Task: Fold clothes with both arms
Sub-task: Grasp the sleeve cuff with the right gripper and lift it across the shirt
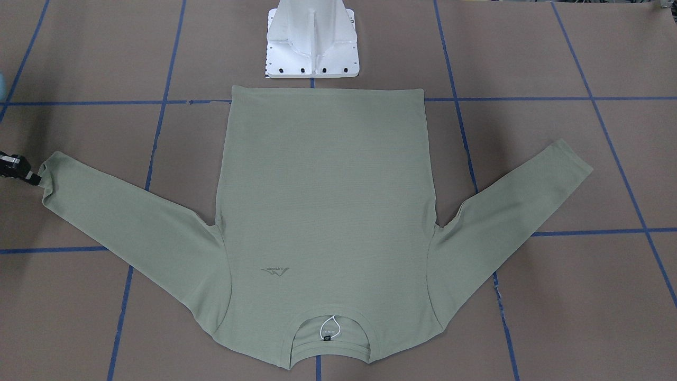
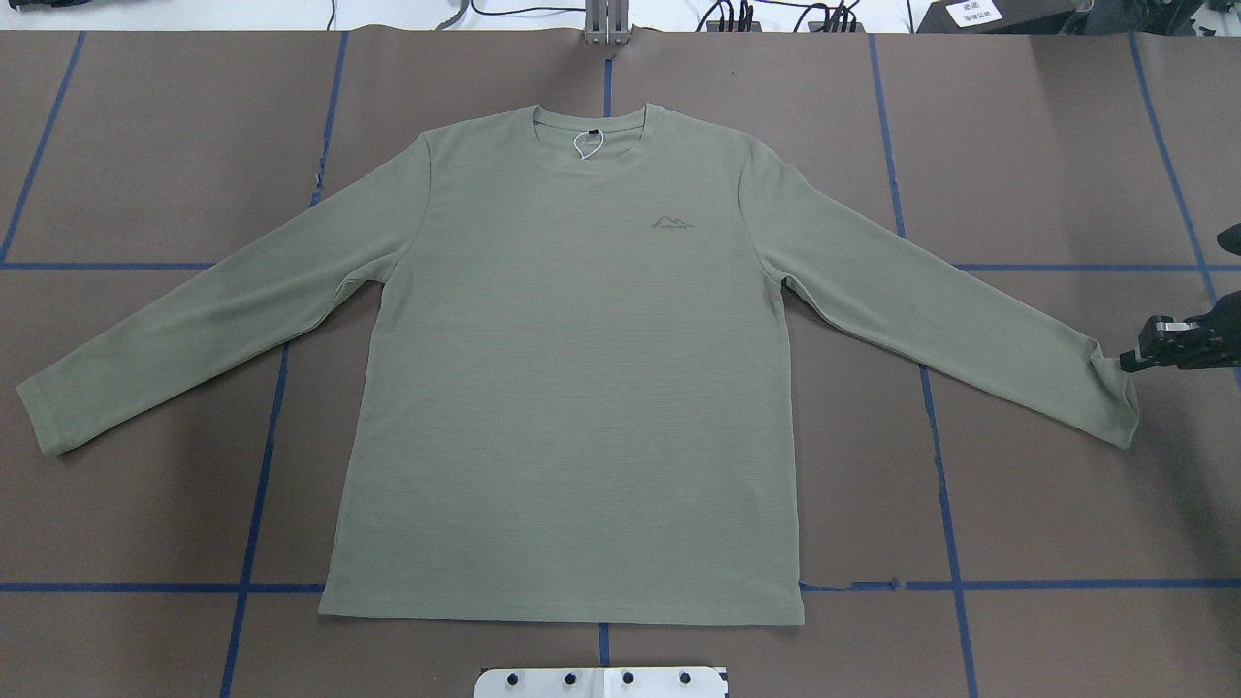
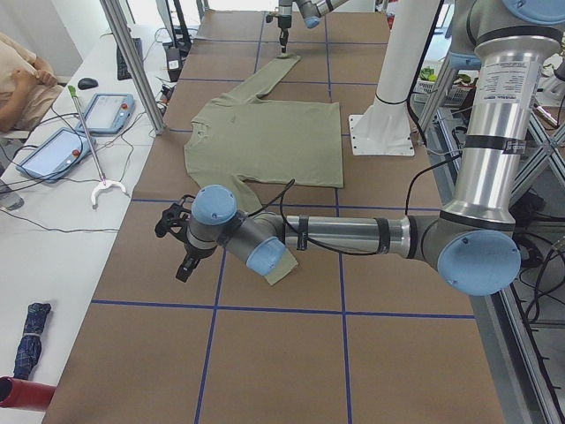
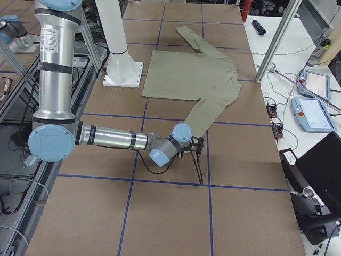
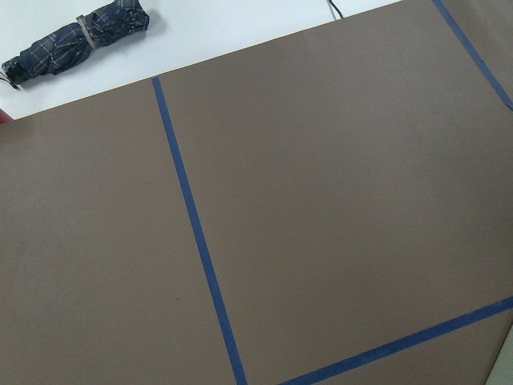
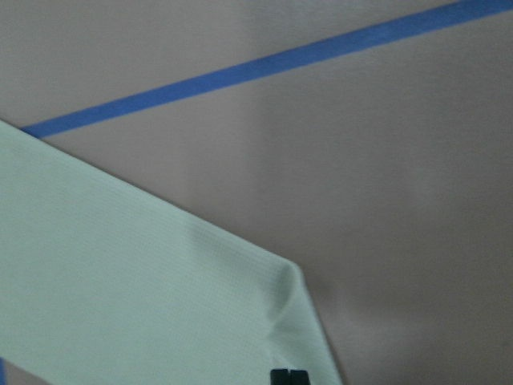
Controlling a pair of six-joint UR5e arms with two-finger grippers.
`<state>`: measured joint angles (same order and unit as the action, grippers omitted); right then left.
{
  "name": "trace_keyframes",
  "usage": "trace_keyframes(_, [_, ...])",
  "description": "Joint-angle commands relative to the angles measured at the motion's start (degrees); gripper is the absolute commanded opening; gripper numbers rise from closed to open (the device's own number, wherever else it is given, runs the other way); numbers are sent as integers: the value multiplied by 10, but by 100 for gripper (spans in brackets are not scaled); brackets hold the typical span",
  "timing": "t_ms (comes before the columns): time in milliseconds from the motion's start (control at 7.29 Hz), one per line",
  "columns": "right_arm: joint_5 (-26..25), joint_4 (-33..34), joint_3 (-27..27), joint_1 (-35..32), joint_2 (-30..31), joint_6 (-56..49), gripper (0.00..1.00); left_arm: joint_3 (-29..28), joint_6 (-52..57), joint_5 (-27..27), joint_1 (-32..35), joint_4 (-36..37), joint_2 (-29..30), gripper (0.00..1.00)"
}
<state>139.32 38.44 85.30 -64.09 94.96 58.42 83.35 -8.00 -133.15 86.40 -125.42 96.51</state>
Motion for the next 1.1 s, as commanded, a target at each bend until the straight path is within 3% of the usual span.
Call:
trace_keyframes(0, [3, 7, 38, 12, -52, 106, 0, 1, 0, -1, 0, -1, 0, 100])
trace_keyframes(137, [-4, 21, 34, 39, -110, 183, 0, 1, 0, -1, 0, -1, 0, 100])
trace_keyframes(411, [-42, 182, 32, 55, -261, 216, 0, 3, 0, -1, 0, -1, 1, 100])
trace_keyframes(686, [-125, 354, 28, 96, -408, 243, 0, 4, 0, 0, 0, -1, 2, 100])
trace_keyframes(960, [-233, 362, -36, 144, -520, 345, 0, 6, 0, 0, 0, -3, 3, 100])
